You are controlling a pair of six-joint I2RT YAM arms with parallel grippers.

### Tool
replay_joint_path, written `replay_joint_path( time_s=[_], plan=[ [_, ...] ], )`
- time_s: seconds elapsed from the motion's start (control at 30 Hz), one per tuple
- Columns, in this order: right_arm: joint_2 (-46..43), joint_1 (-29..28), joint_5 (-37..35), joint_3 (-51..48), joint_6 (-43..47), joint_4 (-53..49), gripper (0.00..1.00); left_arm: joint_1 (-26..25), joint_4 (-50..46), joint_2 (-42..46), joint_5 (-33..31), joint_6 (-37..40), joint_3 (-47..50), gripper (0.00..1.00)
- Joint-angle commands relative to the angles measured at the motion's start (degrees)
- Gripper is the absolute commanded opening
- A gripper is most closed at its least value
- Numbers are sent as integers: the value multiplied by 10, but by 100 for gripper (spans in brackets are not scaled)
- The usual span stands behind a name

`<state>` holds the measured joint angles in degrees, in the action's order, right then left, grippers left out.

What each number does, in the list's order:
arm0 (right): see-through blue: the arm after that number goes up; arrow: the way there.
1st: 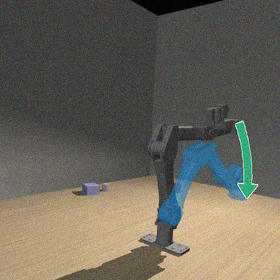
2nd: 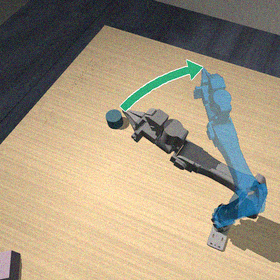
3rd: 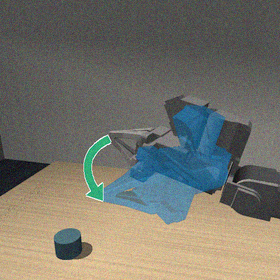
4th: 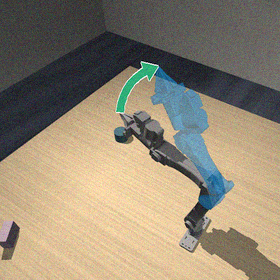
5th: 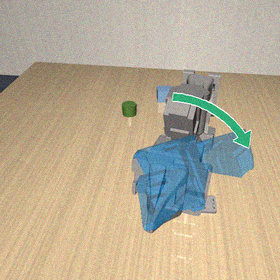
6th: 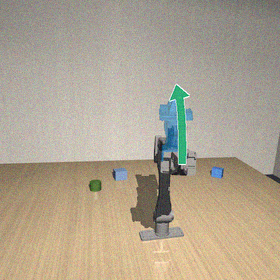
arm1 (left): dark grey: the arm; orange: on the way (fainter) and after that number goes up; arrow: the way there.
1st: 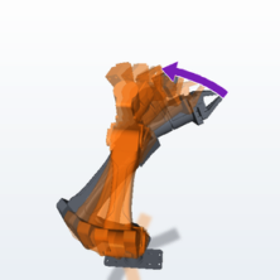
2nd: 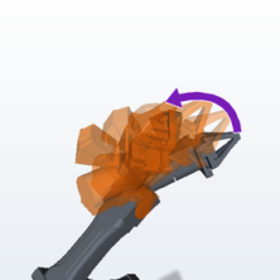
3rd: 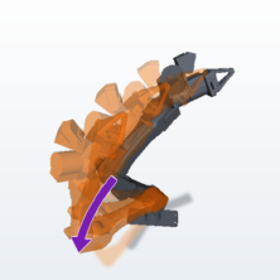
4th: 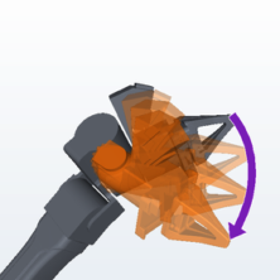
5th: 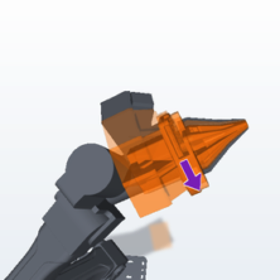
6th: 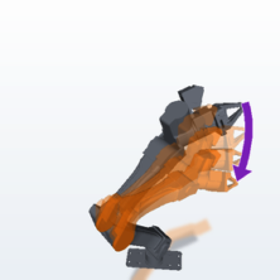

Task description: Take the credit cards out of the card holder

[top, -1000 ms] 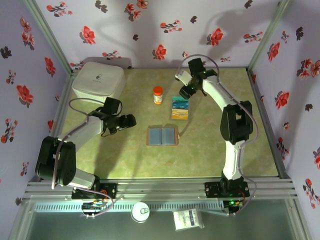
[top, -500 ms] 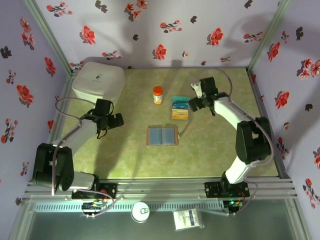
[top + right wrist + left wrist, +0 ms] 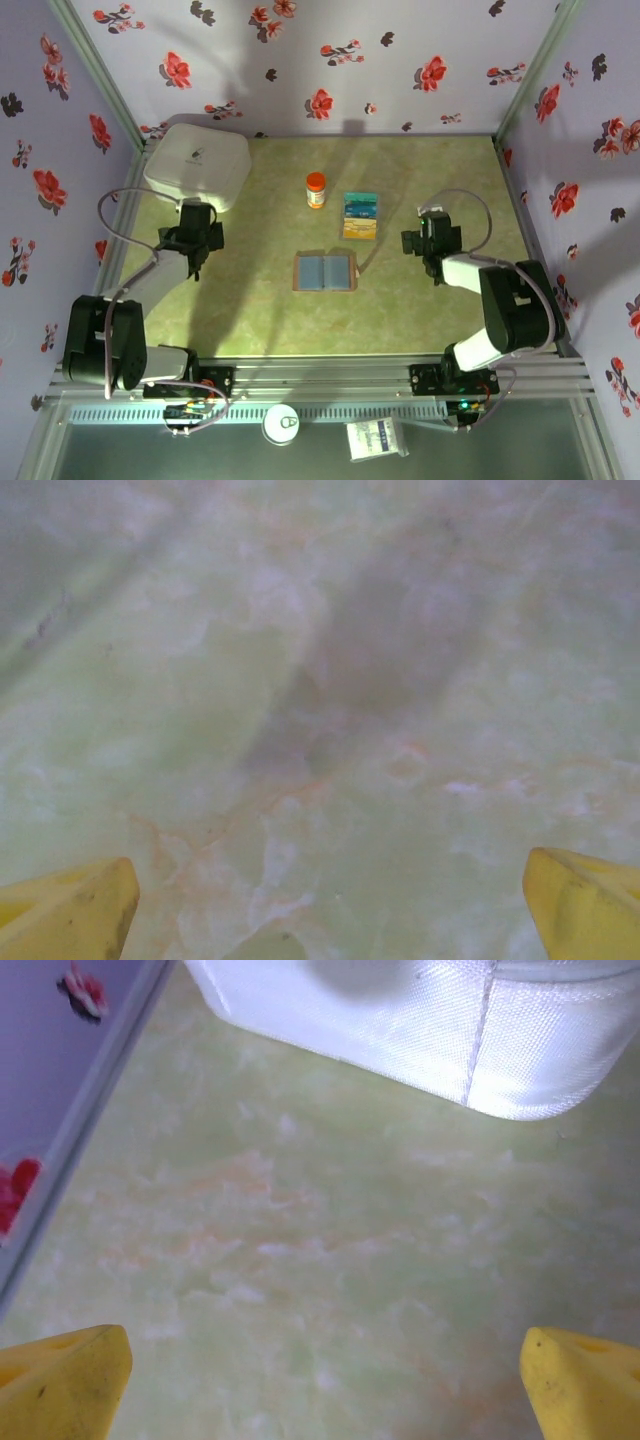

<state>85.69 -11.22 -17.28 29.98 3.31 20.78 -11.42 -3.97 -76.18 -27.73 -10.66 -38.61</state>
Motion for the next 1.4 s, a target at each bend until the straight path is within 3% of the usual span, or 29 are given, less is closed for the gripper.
replay_joint_path(
  time_s=[0.0,0.1,0.23,0.37,0.53,0.63,1.37],
  plan=[
    [-27,5,-39,-42,-9,179,99,12,166,-11,-12,78,54,100],
    [-21,15,-28,-70,-9,238,99,31,287,-21,25,102,104,100],
    [-19,25,-22,-73,-16,246,99,62,368,-31,77,98,121,100],
    [-13,54,26,-65,-41,237,99,106,473,-59,170,91,149,100],
    [33,84,71,-85,-62,314,99,128,539,-122,271,100,157,100],
    [32,93,60,-70,-80,275,99,127,535,-122,265,100,156,100],
    [34,96,69,-76,-76,294,99,122,539,-121,255,103,158,100]
  ],
)
